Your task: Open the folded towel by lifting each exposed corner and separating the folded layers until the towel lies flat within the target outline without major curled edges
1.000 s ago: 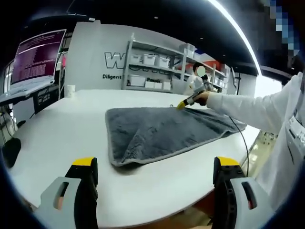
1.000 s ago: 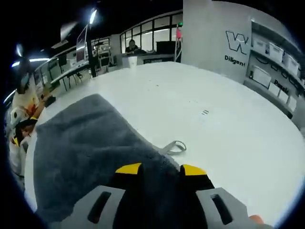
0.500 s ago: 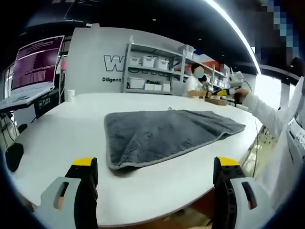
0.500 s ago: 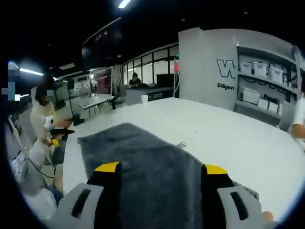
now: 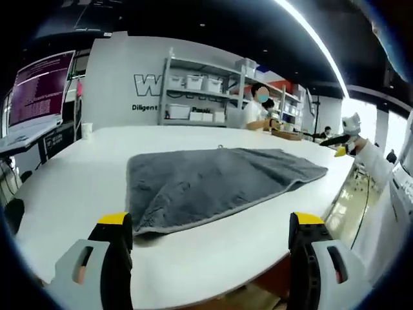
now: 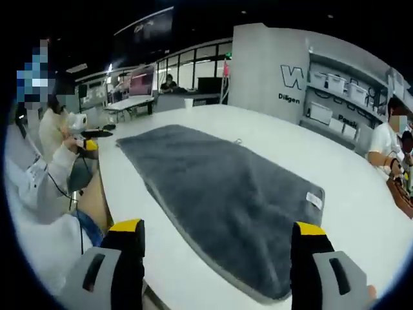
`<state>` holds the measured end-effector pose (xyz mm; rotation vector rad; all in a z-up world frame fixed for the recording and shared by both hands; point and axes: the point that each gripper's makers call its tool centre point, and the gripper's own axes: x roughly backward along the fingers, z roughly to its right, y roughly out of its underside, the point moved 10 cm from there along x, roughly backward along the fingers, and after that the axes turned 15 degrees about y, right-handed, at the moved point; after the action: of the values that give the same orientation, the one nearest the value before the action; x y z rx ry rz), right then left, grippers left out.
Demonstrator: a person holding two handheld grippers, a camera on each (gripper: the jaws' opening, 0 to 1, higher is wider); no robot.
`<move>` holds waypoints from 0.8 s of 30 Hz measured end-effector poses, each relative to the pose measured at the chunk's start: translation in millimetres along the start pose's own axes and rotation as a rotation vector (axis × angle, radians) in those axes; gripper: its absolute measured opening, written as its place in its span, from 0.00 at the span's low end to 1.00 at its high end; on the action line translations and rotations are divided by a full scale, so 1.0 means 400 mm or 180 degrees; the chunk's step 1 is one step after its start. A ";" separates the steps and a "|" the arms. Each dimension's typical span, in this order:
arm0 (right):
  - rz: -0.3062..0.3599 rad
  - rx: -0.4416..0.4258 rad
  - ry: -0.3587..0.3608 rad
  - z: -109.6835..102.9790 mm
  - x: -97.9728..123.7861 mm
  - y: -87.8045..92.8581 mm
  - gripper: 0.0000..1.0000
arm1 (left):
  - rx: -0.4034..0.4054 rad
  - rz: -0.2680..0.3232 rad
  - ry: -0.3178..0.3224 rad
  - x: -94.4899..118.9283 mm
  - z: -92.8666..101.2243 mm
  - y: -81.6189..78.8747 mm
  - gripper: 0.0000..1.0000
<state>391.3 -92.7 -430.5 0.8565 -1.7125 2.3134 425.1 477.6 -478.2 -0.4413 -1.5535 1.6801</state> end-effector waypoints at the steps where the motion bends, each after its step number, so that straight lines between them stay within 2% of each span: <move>1: -0.0041 -0.0012 -0.0028 -0.004 0.004 0.015 0.98 | -0.0006 -0.0002 0.0001 0.000 0.000 -0.001 1.00; 3: -0.0094 -0.0085 -0.0073 -0.007 0.008 0.036 0.99 | -0.0013 -0.0009 0.0000 -0.002 0.003 -0.002 1.00; 6: -0.0088 -0.0133 -0.0123 0.000 -0.004 0.040 0.99 | -0.0013 -0.0021 0.0003 -0.007 0.005 -0.004 1.00; 11: 0.0064 0.0013 -0.0133 0.053 -0.063 -0.015 0.99 | -0.0028 -0.0021 0.0023 -0.011 0.010 -0.011 1.00; 13: 0.0244 0.0047 -0.0192 0.078 -0.094 -0.044 0.99 | -0.0033 -0.0027 0.0011 -0.010 0.010 -0.012 1.00; 19: 0.0313 0.0021 -0.0300 0.178 -0.224 -0.106 0.99 | -0.0032 -0.0052 -0.0037 -0.006 0.009 -0.012 1.00; 24: -0.0020 0.0086 -0.0251 0.269 -0.367 -0.102 0.99 | -0.0031 -0.0081 -0.0054 -0.010 0.012 -0.009 1.00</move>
<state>569.1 -145.2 -451.9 0.9691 -1.7099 2.3334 425.3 471.1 -474.8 -0.4116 -1.5740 1.6614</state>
